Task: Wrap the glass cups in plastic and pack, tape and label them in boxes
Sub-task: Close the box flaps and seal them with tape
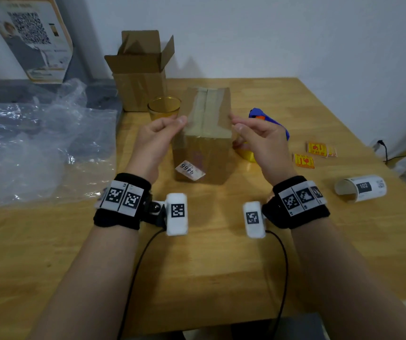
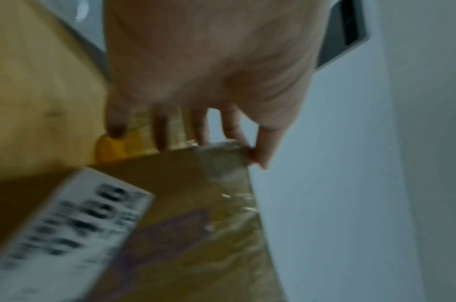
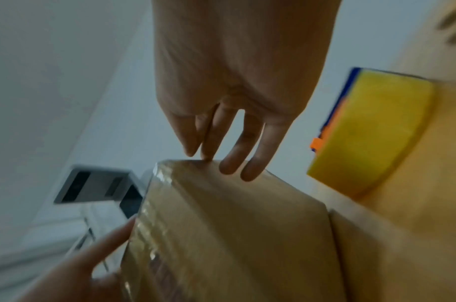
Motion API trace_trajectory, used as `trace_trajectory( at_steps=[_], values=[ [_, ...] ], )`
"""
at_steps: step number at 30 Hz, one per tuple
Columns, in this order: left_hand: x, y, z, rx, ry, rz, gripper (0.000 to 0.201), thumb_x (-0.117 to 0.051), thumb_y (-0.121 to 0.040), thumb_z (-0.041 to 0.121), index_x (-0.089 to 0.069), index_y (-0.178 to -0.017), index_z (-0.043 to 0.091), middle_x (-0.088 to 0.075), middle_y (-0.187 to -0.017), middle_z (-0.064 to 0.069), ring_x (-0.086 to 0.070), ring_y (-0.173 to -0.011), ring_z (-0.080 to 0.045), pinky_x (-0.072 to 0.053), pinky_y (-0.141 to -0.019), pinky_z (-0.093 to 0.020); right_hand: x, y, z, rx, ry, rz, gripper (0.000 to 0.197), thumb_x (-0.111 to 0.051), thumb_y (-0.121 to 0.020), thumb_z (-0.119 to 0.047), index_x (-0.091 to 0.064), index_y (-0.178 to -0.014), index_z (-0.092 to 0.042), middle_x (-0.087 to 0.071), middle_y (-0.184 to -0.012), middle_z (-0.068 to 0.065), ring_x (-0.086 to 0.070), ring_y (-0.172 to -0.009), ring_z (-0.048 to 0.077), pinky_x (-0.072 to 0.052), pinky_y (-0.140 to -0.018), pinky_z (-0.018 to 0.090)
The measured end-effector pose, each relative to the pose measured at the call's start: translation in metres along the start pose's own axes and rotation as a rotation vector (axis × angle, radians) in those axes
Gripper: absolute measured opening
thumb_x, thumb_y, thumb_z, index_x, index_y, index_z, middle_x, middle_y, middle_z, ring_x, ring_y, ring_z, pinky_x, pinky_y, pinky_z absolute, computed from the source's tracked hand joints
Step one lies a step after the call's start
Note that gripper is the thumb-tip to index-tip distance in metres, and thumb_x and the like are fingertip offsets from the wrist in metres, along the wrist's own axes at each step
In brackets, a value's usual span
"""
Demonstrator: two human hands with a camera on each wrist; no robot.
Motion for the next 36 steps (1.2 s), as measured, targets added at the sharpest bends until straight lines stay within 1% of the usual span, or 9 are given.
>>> trace_trajectory(
  at_steps=[3,7,11,16,21,25,29,34,36],
  values=[
    [-0.007,0.007,0.034,-0.101,-0.237,0.103,0.022,-0.081,-0.082,0.046,-0.072,-0.095,0.030,-0.068,-0.112,0.016,-0.059,-0.115,-0.009,-0.046,-0.092,-0.031,0.002,-0.017,-0.020,-0.045,0.089,0.020,0.014,-0.066,-0.098,-0.010,-0.078,-0.106,-0.010,-0.080,-0.095,0.008,-0.064,-0.062,0.016,-0.057,-0.062,0.033],
    [-0.051,0.011,0.048,-0.050,-0.833,-0.092,0.071,-0.074,-0.064,0.076,-0.057,-0.125,0.043,-0.044,-0.147,-0.001,-0.030,-0.144,-0.035,-0.025,-0.115,-0.065,0.008,-0.047,-0.029,-0.111,0.243,0.049,0.014,-0.065,-0.094,-0.012,-0.076,-0.100,-0.019,-0.079,-0.094,0.000,-0.062,-0.068,0.014,-0.053,-0.063,0.031],
    [-0.063,0.015,0.052,0.014,-1.032,-0.156,0.085,-0.075,-0.070,0.062,-0.043,-0.144,0.036,-0.027,-0.159,-0.011,-0.018,-0.148,-0.043,-0.017,-0.117,-0.068,0.007,-0.060,-0.036,-0.099,0.371,-0.018,0.026,-0.067,-0.095,-0.009,-0.072,-0.120,-0.015,-0.066,-0.107,0.000,-0.061,-0.083,0.003,-0.048,-0.067,0.016],
    [-0.012,0.017,0.057,0.008,-1.089,-0.402,0.089,-0.078,-0.061,0.046,-0.041,-0.141,0.050,-0.034,-0.153,0.006,-0.043,-0.134,-0.030,-0.045,-0.105,-0.056,0.007,-0.058,-0.032,-0.139,0.390,-0.078,0.041,-0.071,-0.094,-0.024,-0.065,-0.134,-0.026,-0.057,-0.131,-0.007,-0.057,-0.127,0.018,-0.050,-0.102,0.039],
    [0.039,0.024,0.059,-0.068,-1.075,-0.524,0.077,-0.075,-0.084,0.016,-0.044,-0.144,0.052,-0.032,-0.155,0.009,-0.041,-0.136,-0.020,-0.042,-0.111,-0.045,-0.016,-0.045,-0.023,-0.314,0.284,-0.318,0.060,-0.071,-0.090,-0.029,-0.053,-0.146,-0.042,-0.057,-0.141,-0.013,-0.062,-0.123,0.019,-0.051,-0.090,0.036],
    [0.054,0.023,0.057,-0.074,-1.078,-0.452,0.083,-0.069,-0.083,0.001,-0.051,-0.133,0.064,-0.012,-0.170,0.005,-0.012,-0.156,-0.030,-0.031,-0.120,-0.054,-0.029,-0.034,-0.024,-0.360,0.280,-0.436,0.073,-0.071,-0.090,-0.020,-0.042,-0.156,-0.035,-0.049,-0.151,-0.012,-0.058,-0.128,0.016,-0.049,-0.091,0.030],
    [0.063,0.021,0.054,-0.096,-1.036,-0.227,0.092,-0.052,-0.080,-0.012,-0.060,-0.088,0.079,-0.012,-0.170,0.007,-0.007,-0.157,-0.034,-0.021,-0.123,-0.060,-0.026,-0.018,-0.040,-0.330,0.439,-0.449,0.068,-0.080,-0.084,-0.026,-0.054,-0.146,-0.036,-0.053,-0.122,-0.011,-0.054,-0.120,0.021,-0.047,-0.096,0.039],
    [0.074,0.039,0.050,0.077,-0.823,0.141,0.080,-0.077,-0.089,0.020,-0.034,-0.153,0.041,-0.018,-0.161,-0.007,-0.030,-0.143,-0.041,-0.040,-0.113,-0.055,-0.019,0.008,-0.048,-0.396,0.519,-0.354,0.037,-0.085,-0.079,-0.036,-0.066,-0.107,-0.022,-0.065,-0.112,-0.001,-0.060,-0.108,0.018,-0.054,-0.093,0.043],
    [0.068,0.054,0.049,0.169,-0.544,0.113,0.086,-0.079,-0.089,0.033,-0.025,-0.155,0.032,-0.039,-0.150,-0.011,-0.055,-0.126,-0.035,-0.055,-0.095,-0.049,-0.016,0.020,-0.052,-0.408,0.524,-0.322,0.028,-0.083,-0.082,-0.036,-0.062,-0.091,-0.019,-0.065,-0.101,0.001,-0.061,-0.095,0.016,-0.057,-0.086,0.041]
  ],
)
Point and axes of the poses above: each hand's wrist, its own y-axis away from the middle knuckle, its own x-axis out of the back of the hand, z = x × y, the point moved 4 cm from there along -y, towards the middle knuckle
